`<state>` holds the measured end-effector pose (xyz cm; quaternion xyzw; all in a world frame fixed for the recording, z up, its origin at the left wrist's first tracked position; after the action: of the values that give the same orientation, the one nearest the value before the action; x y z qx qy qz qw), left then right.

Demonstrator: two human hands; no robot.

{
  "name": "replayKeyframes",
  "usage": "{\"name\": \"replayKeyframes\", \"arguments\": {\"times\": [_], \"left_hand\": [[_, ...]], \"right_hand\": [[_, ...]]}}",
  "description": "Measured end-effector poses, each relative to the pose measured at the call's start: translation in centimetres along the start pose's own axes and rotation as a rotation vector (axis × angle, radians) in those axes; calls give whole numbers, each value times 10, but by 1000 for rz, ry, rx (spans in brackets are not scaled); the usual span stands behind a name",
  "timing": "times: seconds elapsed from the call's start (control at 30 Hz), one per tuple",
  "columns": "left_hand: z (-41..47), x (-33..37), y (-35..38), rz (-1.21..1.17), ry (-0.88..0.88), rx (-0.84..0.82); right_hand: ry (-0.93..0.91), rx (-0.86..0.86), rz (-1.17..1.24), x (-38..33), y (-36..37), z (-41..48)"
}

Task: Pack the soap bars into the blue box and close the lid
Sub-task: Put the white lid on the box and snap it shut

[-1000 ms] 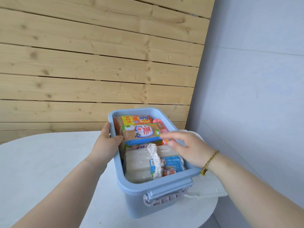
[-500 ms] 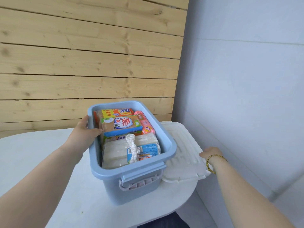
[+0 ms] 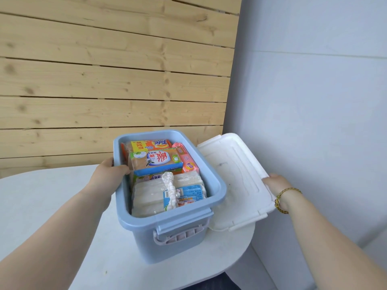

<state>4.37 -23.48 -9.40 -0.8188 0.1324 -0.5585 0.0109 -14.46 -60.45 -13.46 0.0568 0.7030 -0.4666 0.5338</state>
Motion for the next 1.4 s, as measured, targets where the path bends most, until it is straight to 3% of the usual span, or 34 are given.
{"name": "replayKeyframes", "arguments": {"times": [0.27, 0.5, 0.6, 0.73, 0.9, 1.0, 1.13, 1.23, 1.33, 1.4], "left_hand": [[-11, -3, -13, -172, 5, 71], [-37, -32, -59, -520, 63, 322], [-53, -50, -76, -653, 39, 445], [-73, -63, -84, -691, 71, 479], [-79, -66, -114, -655, 70, 441], [-64, -52, -162, -521, 30, 485], [-33, -14, -195, -317, 39, 412], [-8, -7, -200, -166, -58, 330], [3, -6, -194, -86, -94, 258], [6, -7, -188, -60, -94, 233]], "right_hand": [[-316, 251, -37, -109, -35, -33], [-609, 248, -96, -187, 8, -59], [-762, 241, -278, -225, 38, -78], [-1064, 327, -595, -280, 75, -129], [-1492, 453, -650, -314, 104, -211], [-1552, 421, -680, -307, 122, -235], [-1572, 401, -665, -300, 135, -253], [-1606, 327, -663, -294, 152, -264], [-1520, 166, -593, -287, 164, -257], [-1485, 148, -585, -283, 169, -257]]}}
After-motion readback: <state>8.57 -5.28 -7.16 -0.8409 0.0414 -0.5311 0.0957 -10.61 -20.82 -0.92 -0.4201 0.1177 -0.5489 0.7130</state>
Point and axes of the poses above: each hand's wrist, its own z-axis towards the middle knuckle, its own y-axis out of the palm, x = y × z, the point moved 10 cm from there along z, towards the middle knuckle, and after that the axes turned 15 degrees about -y, right-handed, at the moved point
